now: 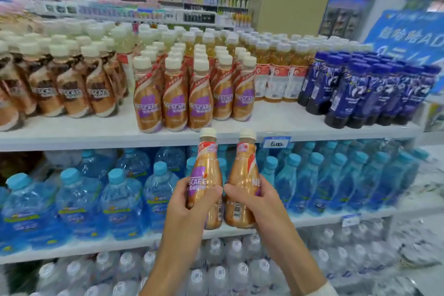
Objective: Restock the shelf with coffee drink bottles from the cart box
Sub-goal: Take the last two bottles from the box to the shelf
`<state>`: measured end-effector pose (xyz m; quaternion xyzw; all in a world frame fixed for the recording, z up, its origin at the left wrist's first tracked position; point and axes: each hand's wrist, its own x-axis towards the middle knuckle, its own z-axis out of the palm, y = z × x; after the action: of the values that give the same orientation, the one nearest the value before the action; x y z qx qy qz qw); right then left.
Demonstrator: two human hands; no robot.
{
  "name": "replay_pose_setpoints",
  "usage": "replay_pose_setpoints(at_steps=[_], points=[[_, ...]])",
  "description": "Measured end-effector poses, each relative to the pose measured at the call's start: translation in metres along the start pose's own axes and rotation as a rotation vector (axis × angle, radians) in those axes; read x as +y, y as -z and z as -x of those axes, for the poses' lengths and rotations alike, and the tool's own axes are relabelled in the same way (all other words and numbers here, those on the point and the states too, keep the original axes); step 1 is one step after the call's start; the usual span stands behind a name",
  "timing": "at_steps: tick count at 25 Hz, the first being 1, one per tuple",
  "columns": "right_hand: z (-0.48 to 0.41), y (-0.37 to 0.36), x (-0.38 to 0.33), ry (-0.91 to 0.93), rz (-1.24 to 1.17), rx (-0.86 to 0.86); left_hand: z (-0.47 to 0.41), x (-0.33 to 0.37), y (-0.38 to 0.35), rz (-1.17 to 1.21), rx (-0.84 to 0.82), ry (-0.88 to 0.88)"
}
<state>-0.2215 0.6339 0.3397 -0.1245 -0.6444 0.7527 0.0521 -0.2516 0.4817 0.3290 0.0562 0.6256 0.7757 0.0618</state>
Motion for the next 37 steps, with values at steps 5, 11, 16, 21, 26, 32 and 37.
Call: replay_pose_setpoints(at_steps=[5, 11, 16, 21, 26, 32, 37], points=[[-0.045, 0.021, -0.023, 0.054, -0.051, -0.007, -0.049, 0.006, -0.027, 0.043, -0.064, -0.031], [-0.107, 0.047, -0.070, 0.251, 0.034, -0.059, -0.093, 0.024, -0.078, -0.112, 0.025, -0.302], [-0.146, 0.041, -0.080, 0.376, 0.142, -0.020, -0.125, 0.019, -0.103, -0.439, 0.163, -0.469], [-0.159, 0.038, -0.060, 0.470, 0.119, -0.047, -0.139, -0.008, -0.107, -0.483, 0.350, -0.639], [-0.167, 0.036, -0.056, 0.491, 0.178, -0.067, -0.149, -0.017, -0.107, -0.508, 0.429, -0.637], [-0.170, 0.034, -0.056, 0.523, 0.269, 0.003, -0.155, -0.019, -0.112, -0.467, 0.515, -0.690], [-0.156, 0.050, -0.042, 0.493, 0.292, 0.064, -0.150, -0.030, -0.107, -0.497, 0.502, -0.720]])
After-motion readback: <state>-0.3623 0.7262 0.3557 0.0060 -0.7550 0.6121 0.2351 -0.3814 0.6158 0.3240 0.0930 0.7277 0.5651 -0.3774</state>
